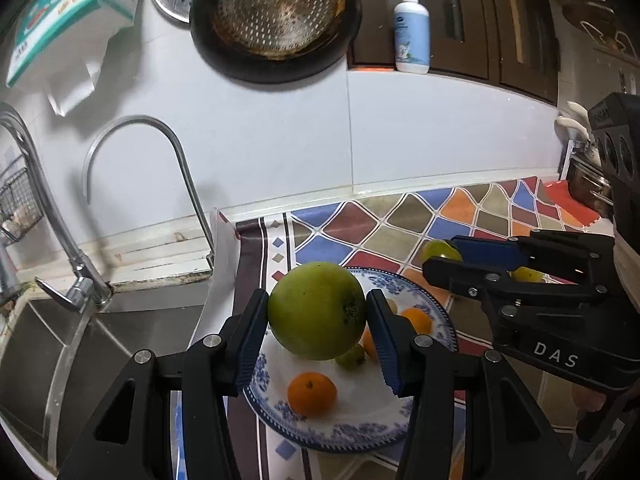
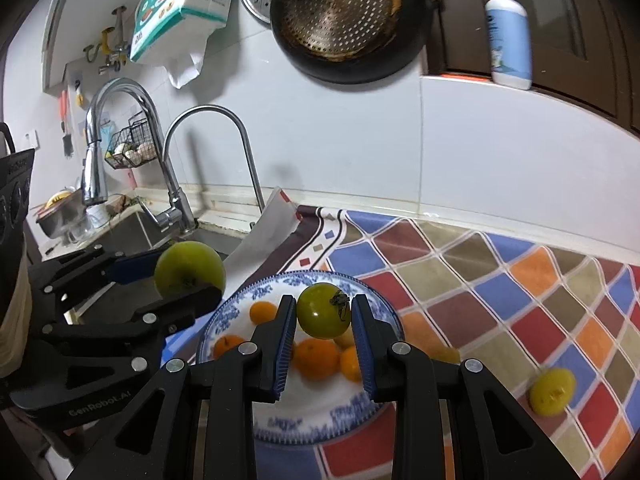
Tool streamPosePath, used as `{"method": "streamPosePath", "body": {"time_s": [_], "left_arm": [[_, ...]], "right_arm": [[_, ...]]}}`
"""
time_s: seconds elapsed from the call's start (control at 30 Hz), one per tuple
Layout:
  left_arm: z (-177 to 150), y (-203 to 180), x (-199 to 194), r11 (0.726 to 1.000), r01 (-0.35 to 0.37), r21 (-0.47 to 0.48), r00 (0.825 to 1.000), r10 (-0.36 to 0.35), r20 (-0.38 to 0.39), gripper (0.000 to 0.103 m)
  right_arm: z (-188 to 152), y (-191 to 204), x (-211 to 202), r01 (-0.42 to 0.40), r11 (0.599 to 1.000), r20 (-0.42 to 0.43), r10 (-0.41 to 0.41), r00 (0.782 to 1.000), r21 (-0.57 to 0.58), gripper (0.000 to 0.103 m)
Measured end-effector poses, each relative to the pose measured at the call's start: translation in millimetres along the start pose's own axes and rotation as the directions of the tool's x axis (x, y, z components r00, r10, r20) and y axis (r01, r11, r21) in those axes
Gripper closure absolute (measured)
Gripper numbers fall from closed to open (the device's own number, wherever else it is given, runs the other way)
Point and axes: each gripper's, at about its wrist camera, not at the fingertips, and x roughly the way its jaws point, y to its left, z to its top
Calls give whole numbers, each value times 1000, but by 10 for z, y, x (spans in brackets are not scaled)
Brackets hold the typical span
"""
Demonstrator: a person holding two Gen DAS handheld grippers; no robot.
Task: Organize fruits
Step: 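Carry the green apple with the left gripper while the right gripper carries the small fruit over the plate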
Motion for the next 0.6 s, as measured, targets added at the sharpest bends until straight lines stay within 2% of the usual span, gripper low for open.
{"method": "streamPosePath", "body": {"time_s": [0.23,0.6], "left_arm": [[40,149,407,1000,15,-8,999,-15,-37,54],[-4,257,972,999,47,-17,992,-49,-119,54]], "right_arm": [[98,-45,443,-5,1000,-46,5,999,-8,74],[76,-189,981,-10,1000,-134,9,991,-4,74]]}}
